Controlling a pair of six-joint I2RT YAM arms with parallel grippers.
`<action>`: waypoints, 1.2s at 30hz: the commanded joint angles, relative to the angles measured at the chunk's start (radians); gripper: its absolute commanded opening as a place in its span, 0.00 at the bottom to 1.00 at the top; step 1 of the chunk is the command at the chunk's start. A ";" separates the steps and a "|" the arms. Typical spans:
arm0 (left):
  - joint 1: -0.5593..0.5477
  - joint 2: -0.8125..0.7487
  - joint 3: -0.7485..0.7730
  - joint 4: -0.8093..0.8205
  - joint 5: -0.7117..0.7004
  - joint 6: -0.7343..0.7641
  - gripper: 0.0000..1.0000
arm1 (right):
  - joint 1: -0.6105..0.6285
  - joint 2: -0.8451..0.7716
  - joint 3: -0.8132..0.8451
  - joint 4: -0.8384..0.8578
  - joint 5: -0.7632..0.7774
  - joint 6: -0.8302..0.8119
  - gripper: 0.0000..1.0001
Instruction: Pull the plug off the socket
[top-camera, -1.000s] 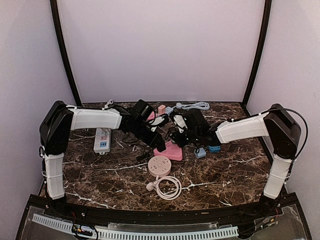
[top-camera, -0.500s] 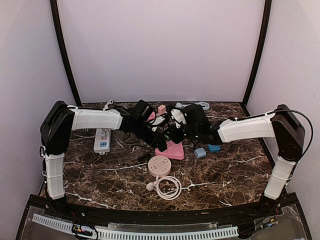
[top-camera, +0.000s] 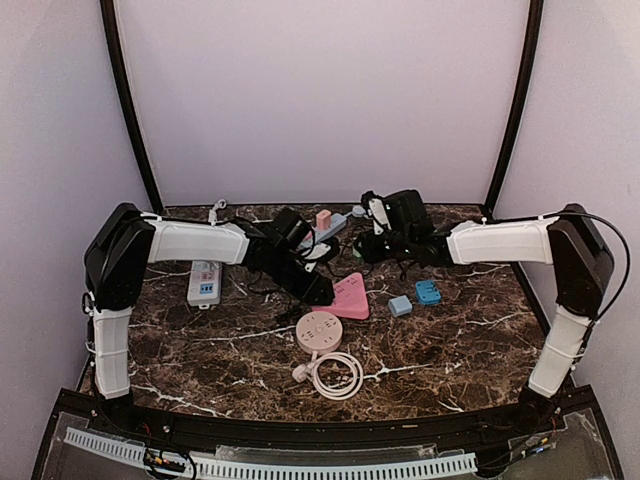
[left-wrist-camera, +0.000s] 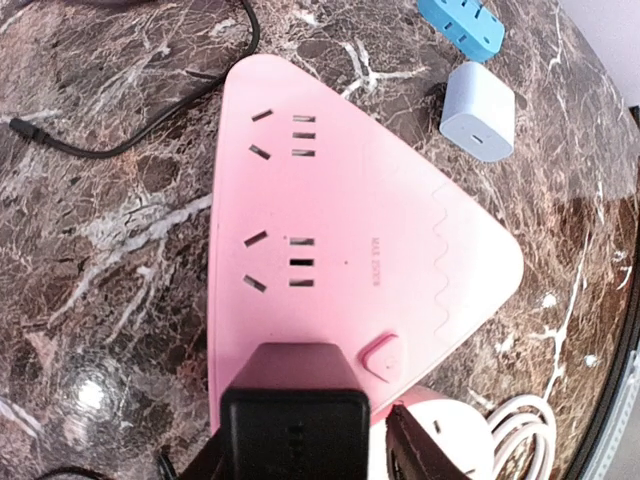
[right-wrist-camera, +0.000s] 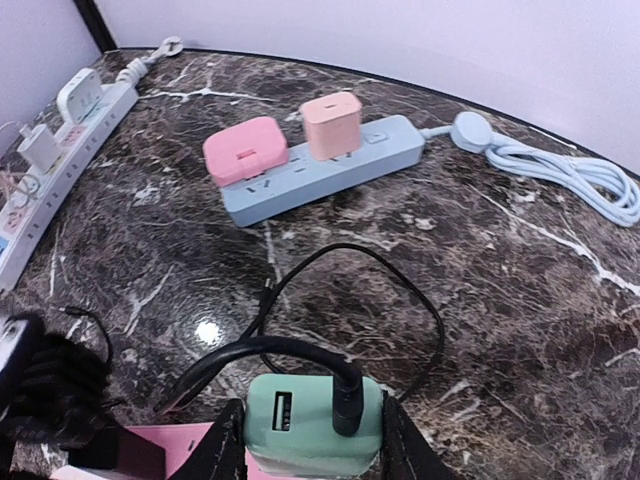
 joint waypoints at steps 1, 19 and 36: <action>-0.009 -0.011 -0.014 -0.032 0.023 -0.011 0.46 | -0.082 0.004 0.076 -0.130 0.038 0.082 0.00; -0.006 -0.083 -0.032 0.021 -0.004 -0.044 0.61 | -0.304 0.239 0.302 -0.529 -0.083 0.142 0.07; 0.024 -0.089 0.000 0.009 0.023 -0.015 0.63 | -0.303 0.150 0.186 -0.495 -0.116 0.179 0.75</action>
